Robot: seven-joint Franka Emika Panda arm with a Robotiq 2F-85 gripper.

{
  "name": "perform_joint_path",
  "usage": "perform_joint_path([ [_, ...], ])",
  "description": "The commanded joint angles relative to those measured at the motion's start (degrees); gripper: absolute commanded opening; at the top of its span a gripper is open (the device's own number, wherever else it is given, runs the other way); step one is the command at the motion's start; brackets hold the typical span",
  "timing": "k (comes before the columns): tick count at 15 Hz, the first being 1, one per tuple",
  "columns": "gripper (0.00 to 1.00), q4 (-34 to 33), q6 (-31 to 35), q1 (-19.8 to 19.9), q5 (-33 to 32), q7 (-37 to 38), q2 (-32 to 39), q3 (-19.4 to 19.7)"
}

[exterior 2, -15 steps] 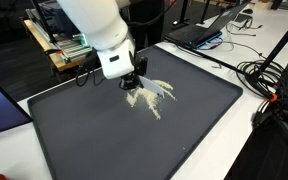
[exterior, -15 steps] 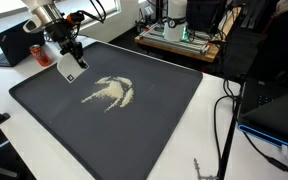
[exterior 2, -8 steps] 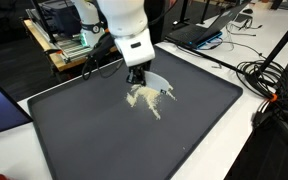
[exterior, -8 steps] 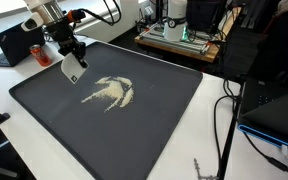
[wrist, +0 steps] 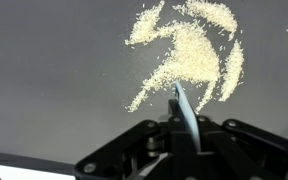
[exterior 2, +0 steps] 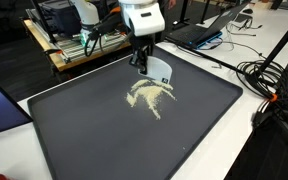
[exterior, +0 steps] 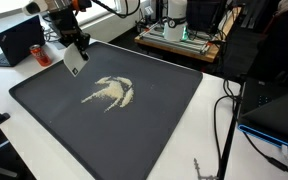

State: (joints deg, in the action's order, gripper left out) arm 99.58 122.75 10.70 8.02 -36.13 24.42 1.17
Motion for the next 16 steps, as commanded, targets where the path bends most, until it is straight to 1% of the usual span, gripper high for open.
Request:
perform_joint_path([
  [1, 0.01, 8.7, 3.4, -1.1, -1.8, 4.6, -7.7, 0.2],
  [4, 0.01, 13.3, 6.0, -1.8, -1.8, 8.7, -11.8, 0.4],
  [8, 0.01, 19.0, 9.9, -2.9, -2.0, 15.8, -16.7, 0.8],
  [10, 0.01, 21.5, 11.6, -3.7, -3.1, 19.9, -18.9, 1.0],
  [11, 0.01, 22.6, 11.7, -4.0, -3.2, 21.1, -19.9, 0.9],
  [14, 0.01, 26.0, 11.4, -5.0, -5.2, 28.9, -23.4, 1.3],
  [16, 0.01, 27.9, 11.4, -5.1, -5.0, 32.3, -25.4, 1.3],
])
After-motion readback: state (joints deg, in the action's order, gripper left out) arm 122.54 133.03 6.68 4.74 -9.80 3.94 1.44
